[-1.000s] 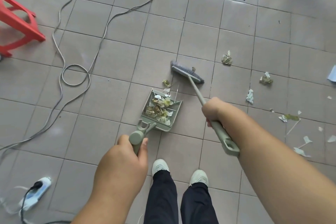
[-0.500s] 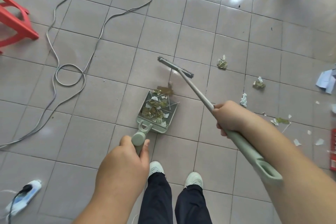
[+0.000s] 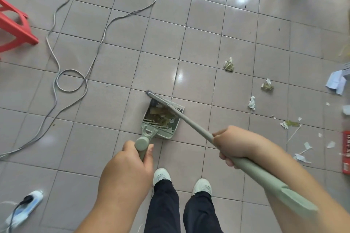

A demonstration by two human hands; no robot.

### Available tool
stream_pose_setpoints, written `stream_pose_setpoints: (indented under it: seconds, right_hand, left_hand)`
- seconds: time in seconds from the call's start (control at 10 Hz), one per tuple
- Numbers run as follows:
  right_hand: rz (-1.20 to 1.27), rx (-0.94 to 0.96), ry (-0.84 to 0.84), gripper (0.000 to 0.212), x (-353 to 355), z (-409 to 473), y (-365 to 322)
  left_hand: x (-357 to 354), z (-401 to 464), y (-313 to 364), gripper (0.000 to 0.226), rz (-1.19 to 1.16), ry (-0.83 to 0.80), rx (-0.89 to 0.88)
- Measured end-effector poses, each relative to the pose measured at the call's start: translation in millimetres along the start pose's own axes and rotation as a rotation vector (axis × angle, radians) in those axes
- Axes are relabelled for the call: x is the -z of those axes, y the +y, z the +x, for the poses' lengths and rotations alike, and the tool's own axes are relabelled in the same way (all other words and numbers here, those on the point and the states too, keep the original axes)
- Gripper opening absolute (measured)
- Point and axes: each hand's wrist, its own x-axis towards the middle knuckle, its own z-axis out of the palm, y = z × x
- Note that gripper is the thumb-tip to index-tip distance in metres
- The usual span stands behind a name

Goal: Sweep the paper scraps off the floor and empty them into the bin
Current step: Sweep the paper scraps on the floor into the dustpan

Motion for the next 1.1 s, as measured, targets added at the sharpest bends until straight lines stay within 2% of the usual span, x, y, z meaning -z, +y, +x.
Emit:
stream_pose_setpoints:
  seconds: [0.2, 0.3, 0.5, 0.6, 0.7, 1.0, 1.1]
  right_hand:
    - [0.048, 0.053, 0.098, 0.034, 1.2, 7.5, -2.8]
    - [0.037, 0.044, 0.083, 0.034, -19.4, 40.0, -14.8]
    - [-0.005, -0.043, -0.065, 0.034, -53.2, 39.9, -8.3]
    - [0.037, -0.009, -0.026, 0.034, -52.0, 29.6, 13.0]
    - [0.076, 0.007, 0.010, 0.036, -42.5, 27.1, 36.2]
    - [0.255, 0.034, 0.104, 0.012, -7.7, 27.4, 100.6]
    - [0.338, 0.022, 0.116, 0.018, 22.7, 33.7, 115.6]
  left_hand:
    - [-1.4, -1.2, -0.6, 0.033, 0.001, 0.015, -0.010]
    - [-0.7, -1.9, 0.6, 0.032, -0.003, 0.023, -0.011]
    - [-0.1, -2.4, -1.0, 0.032, -0.062, 0.020, -0.036]
    - [-1.5, -6.5, 6.7, 0.034, -0.079, -0.014, -0.081]
    - [-6.5, -10.3, 22.7, 0.034, -0.090, -0.029, -0.128]
    - [-32.1, -7.8, 92.4, 0.038, -0.008, -0.036, -0.288]
    - [-41.9, -0.9, 126.6, 0.039, 0.015, -0.012, -0.337]
